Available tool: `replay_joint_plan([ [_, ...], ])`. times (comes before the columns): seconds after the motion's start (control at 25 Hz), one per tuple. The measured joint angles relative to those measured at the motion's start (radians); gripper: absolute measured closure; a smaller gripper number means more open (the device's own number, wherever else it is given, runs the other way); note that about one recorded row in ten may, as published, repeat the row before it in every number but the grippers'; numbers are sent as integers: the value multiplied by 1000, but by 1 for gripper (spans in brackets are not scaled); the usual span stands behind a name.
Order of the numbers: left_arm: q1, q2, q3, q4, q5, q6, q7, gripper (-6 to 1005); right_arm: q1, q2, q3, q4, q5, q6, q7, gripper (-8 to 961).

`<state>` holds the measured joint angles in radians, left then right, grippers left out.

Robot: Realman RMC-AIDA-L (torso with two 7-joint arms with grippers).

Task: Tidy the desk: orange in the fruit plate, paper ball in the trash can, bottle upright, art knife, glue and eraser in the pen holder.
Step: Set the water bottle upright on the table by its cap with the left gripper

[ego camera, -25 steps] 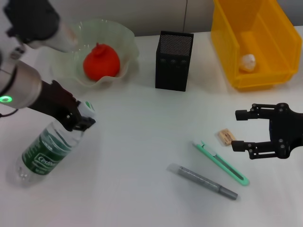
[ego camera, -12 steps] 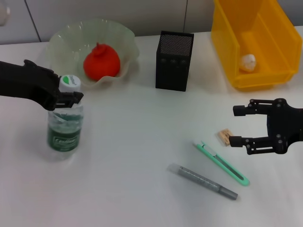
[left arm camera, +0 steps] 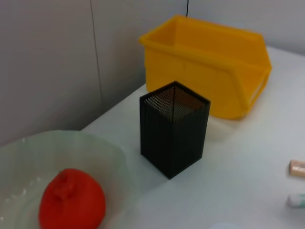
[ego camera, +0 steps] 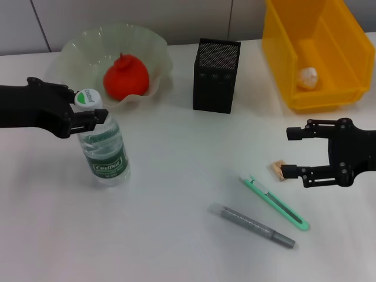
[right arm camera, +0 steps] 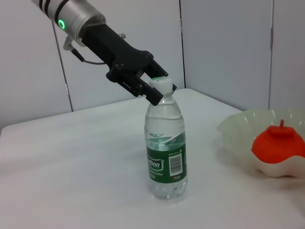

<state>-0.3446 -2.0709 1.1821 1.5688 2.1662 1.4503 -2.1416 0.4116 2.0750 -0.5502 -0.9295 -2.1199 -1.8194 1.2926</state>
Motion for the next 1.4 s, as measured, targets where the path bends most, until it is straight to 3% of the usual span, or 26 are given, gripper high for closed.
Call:
replay_joint_plan([
  [0.2,23,-1,3,-34,-67,-31,43,522,3,0,0,2,0,1,0,166],
  [0.72,61,1,-24,-281,-345,-109,342,510,4,2,-4,14,6,-1,-2,167],
  [1.4,84,3,-90,-413,-425,-118,491,494,2,2,-8,25,14,1,-9,167],
])
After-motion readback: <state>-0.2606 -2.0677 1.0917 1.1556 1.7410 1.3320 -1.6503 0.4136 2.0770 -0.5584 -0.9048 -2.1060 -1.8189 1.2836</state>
